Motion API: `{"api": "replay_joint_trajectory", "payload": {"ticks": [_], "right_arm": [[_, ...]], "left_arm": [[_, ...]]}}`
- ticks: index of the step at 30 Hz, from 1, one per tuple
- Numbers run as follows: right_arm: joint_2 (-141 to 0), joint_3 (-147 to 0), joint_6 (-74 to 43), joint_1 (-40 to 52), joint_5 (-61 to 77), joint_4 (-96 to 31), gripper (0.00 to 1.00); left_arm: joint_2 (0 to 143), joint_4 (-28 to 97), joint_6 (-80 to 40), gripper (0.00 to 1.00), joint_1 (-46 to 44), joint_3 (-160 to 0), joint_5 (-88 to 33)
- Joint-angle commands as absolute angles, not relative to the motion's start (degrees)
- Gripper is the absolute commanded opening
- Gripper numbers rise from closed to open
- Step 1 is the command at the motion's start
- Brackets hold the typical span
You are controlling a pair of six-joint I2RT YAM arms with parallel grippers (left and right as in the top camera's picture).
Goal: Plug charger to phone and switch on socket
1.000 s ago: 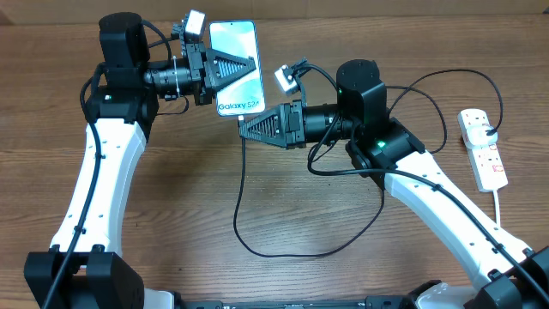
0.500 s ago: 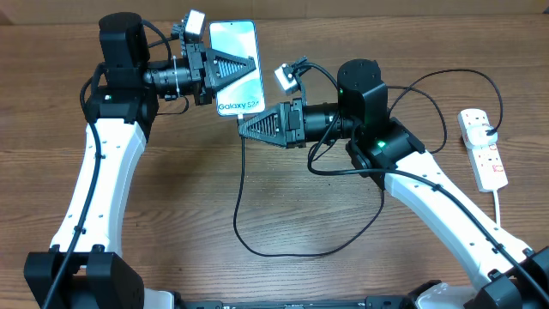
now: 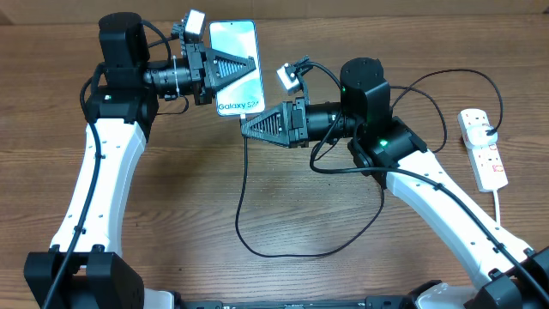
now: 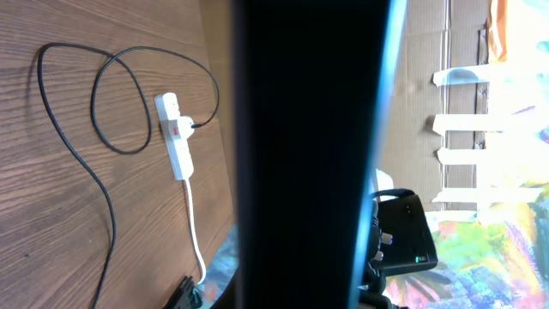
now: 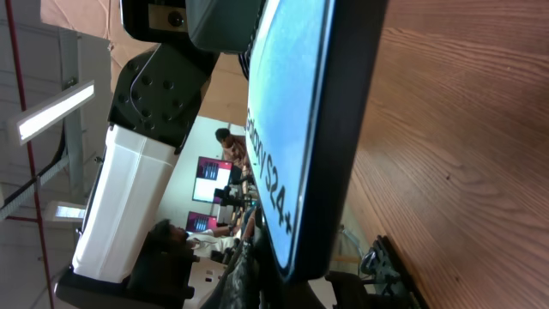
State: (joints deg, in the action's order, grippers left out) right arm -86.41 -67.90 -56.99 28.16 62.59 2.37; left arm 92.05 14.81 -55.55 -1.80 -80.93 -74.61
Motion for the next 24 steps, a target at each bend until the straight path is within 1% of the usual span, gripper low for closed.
{"api": "replay_joint_trajectory", "payload": {"ticks": [1,24], "right_arm": [[-85.1,-69.4,-57.3,27.7,62.7,2.3,0.04],[-85.1,-69.4,-57.3,27.7,62.9,1.7,0.04]], "left_arm": [[91.5,13.9,-56.2,0.04,-1.8,-81.7,-76.7],[91.5,11.7,-56.6,0.04,-1.8,-81.7,-76.5]]}}
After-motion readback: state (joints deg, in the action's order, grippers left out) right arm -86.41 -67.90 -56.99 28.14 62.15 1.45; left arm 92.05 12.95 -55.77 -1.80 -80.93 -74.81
